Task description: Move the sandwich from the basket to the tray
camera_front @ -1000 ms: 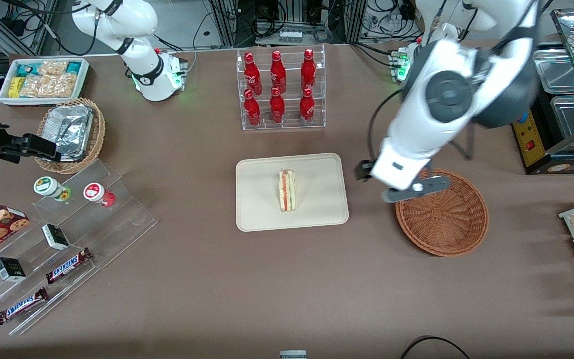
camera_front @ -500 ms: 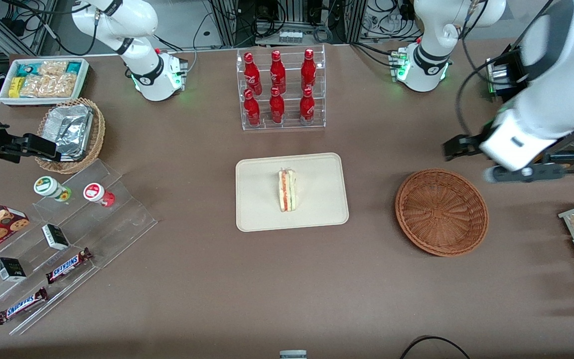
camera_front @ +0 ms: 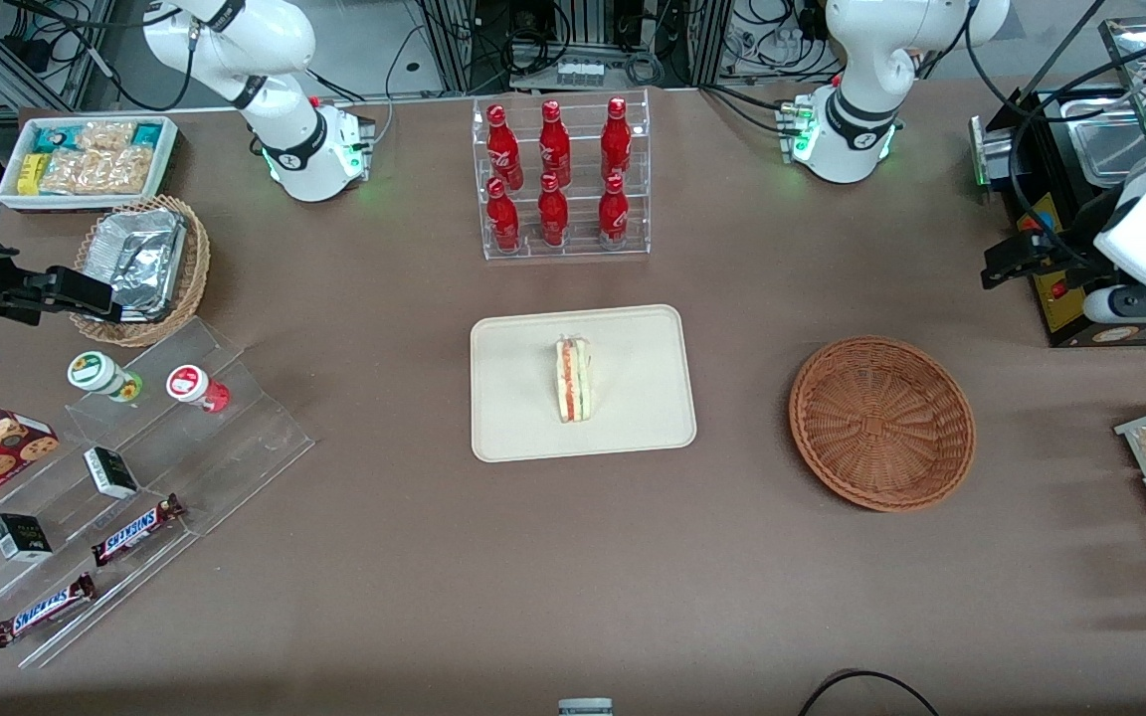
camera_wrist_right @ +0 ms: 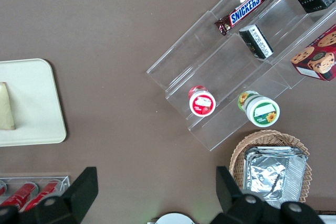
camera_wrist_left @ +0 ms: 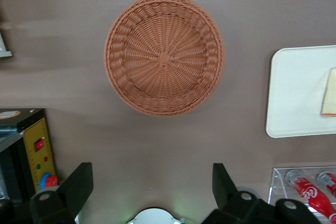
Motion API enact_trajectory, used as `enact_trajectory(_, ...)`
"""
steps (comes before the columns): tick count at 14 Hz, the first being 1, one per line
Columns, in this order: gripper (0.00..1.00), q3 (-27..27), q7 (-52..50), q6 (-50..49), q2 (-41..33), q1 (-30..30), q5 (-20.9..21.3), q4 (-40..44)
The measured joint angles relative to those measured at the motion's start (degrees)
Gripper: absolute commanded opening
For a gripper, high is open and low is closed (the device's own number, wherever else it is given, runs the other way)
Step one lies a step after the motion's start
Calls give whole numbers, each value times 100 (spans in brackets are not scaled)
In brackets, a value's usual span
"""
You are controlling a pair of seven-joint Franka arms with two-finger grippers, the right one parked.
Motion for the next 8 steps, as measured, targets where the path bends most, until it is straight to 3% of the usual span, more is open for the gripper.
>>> enact_trajectory(8, 100, -6, 94, 311, 95, 82, 115, 190)
